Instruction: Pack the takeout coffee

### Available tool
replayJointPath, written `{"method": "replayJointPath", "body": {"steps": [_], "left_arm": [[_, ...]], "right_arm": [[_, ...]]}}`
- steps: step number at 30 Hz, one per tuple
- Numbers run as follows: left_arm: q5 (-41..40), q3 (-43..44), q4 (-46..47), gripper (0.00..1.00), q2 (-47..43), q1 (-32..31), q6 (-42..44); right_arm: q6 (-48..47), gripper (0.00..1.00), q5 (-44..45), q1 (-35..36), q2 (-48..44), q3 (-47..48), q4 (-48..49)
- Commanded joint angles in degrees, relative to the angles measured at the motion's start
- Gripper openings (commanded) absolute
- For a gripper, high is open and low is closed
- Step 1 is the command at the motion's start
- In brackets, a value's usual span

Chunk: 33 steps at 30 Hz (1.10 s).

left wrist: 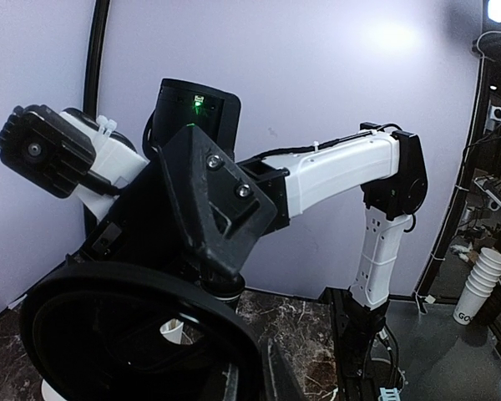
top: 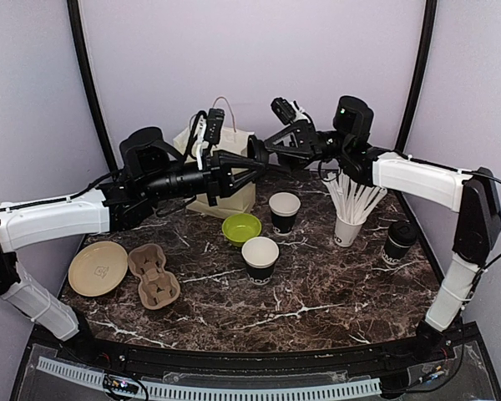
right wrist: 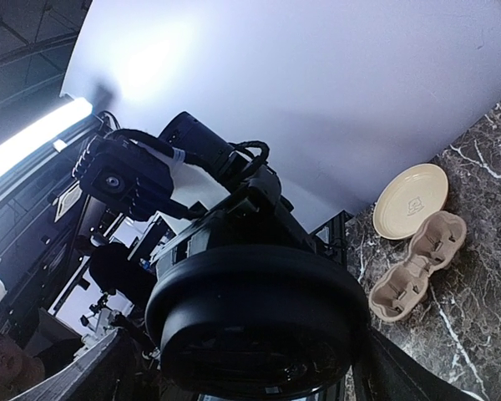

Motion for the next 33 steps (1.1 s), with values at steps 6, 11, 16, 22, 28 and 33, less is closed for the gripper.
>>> {"method": "replayJointPath", "body": {"steps": [6,11,16,22,28,33], "left_arm": [[-0.05,1.18,3.32,0.11,-0.58,0.25,-0.2],[-0.31,1.68,2.8,0.11,-0.19,0.25,0.01],[-0.08,2.15,1.98,0.11,0.83,0.24,0.04],[-0.14,2.61,1.11,0.11,1.48,0.24,0.23],[-0.82,3.27,-0.3,0.12,1.74,0.25,1.11],[-3.81,2.77,-4.38,0.33,-0.1,0.25,3.29]], "right_arm": [[-3.34,0.78,0.22,1.09,0.14,1.9,-2.08],[-3.85,0.77,-0.19,1.42,0.2,1.75,-2.16],[-4.64,0.76,-0.48,1.64,0.36,2.13,-3.3],[-8.64,0.79,0.01,1.98,0.84,3.91,-8.94],[-9.4,0.69,-0.06,2.08,1.72,4.78,-10.0],[-11.45,0.65,-0.28,0.77,1.73,4.89,-11.47]]}}
